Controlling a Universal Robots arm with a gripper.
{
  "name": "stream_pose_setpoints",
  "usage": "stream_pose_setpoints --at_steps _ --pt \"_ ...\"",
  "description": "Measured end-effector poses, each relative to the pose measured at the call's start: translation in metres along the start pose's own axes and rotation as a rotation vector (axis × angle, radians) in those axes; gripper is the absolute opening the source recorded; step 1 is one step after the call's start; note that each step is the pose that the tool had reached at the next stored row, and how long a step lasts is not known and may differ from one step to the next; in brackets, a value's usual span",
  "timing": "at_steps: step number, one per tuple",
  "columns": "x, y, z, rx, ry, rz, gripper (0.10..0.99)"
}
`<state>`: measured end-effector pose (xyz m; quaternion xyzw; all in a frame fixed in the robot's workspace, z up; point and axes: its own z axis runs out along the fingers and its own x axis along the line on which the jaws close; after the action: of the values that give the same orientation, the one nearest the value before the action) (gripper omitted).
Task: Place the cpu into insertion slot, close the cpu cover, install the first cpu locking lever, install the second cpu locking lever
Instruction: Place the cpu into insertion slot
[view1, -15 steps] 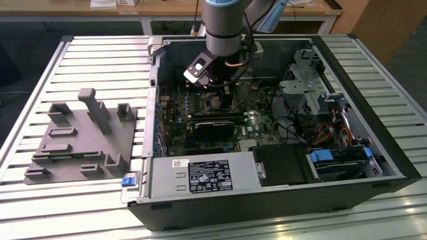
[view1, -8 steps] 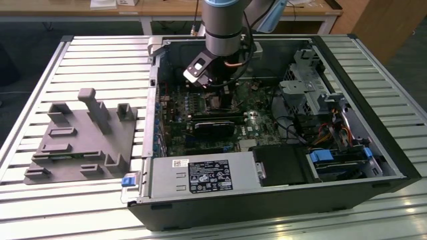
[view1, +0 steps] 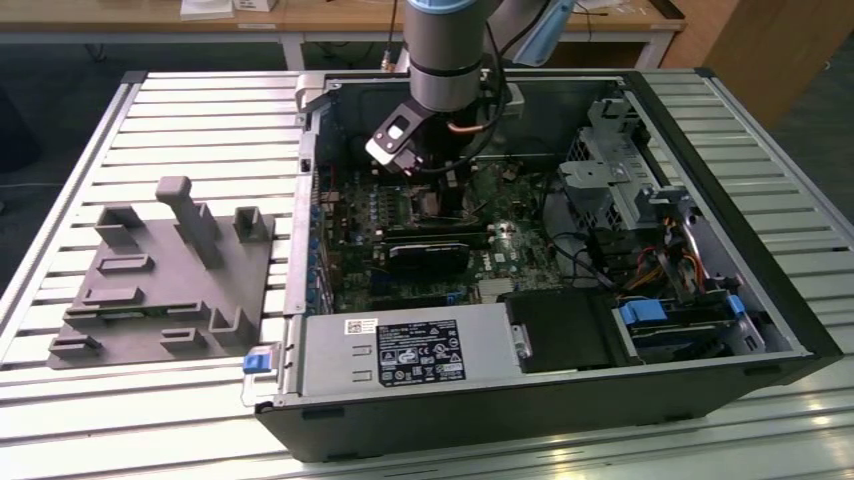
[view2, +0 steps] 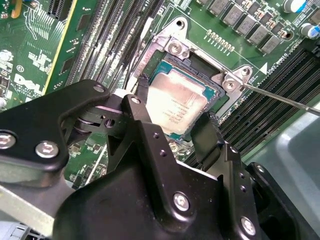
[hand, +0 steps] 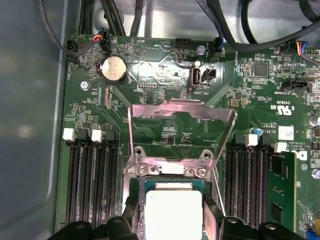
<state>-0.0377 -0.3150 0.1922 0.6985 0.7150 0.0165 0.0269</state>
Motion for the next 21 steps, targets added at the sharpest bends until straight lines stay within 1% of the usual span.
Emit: stream_pose_setpoints --at_steps 12,13,16,18,21 --pt "0.0002 0.0 -0.0001 0.0 -0.0007 0.009 0.604" --pt "0.0002 0.0 -0.0006 0.0 -0.0007 0.009 0.545" --pt "0.0003 0.0005 -0.0018 0.0 -0.0009 0.01 0.545" --pt "0.0001 0.0006 -0.0019 0.0 -0.0035 0.011 0.545" --pt "-0.001 0.0005 -0.0019 0.001 -0.0099 0.011 0.545"
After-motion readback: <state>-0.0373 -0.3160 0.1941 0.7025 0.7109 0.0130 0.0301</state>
